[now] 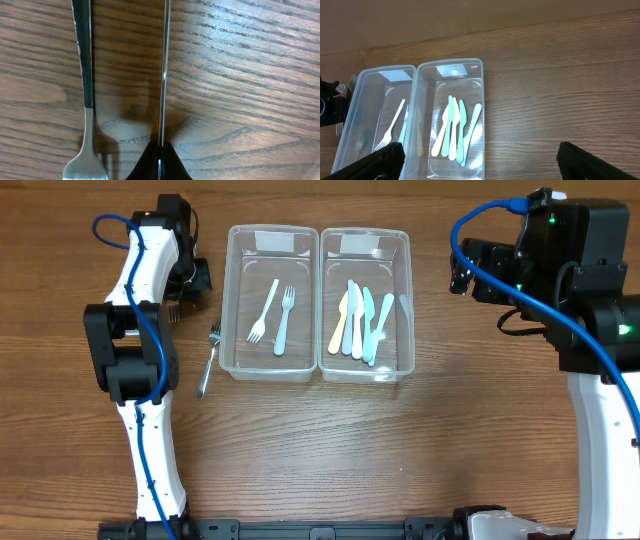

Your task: Pack container

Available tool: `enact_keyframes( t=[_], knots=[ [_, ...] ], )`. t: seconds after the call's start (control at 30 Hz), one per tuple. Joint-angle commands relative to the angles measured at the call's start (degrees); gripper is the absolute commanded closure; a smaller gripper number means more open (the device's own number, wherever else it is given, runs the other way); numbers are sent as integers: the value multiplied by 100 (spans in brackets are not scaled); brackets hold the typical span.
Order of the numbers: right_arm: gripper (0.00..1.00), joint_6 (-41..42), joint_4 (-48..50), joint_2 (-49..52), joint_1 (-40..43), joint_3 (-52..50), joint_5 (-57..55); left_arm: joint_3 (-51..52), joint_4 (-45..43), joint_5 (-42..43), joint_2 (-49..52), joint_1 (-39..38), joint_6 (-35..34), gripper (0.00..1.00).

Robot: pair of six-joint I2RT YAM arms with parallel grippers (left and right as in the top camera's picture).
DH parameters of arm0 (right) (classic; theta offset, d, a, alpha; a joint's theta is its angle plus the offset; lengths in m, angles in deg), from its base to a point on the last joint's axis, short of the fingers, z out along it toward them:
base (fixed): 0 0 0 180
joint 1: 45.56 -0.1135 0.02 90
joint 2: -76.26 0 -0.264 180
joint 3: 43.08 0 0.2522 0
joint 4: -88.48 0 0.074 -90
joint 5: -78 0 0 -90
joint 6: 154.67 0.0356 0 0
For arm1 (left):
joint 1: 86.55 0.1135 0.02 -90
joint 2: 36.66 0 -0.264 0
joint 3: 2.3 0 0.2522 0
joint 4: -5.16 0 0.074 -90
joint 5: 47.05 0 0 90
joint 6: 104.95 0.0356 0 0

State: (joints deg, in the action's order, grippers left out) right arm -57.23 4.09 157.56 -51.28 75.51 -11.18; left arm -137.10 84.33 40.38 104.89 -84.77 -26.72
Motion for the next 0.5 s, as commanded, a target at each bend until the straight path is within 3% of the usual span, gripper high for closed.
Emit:
enact_keyframes(
  t=[0.0,0.47],
  knots=[
    [0,-20,20,11,22,24,-76,-107,103,179,199,-44,133,96],
    [0,-20,20,11,22,24,-76,-1532,1322,-48,-490,-57,310,96]
  ],
)
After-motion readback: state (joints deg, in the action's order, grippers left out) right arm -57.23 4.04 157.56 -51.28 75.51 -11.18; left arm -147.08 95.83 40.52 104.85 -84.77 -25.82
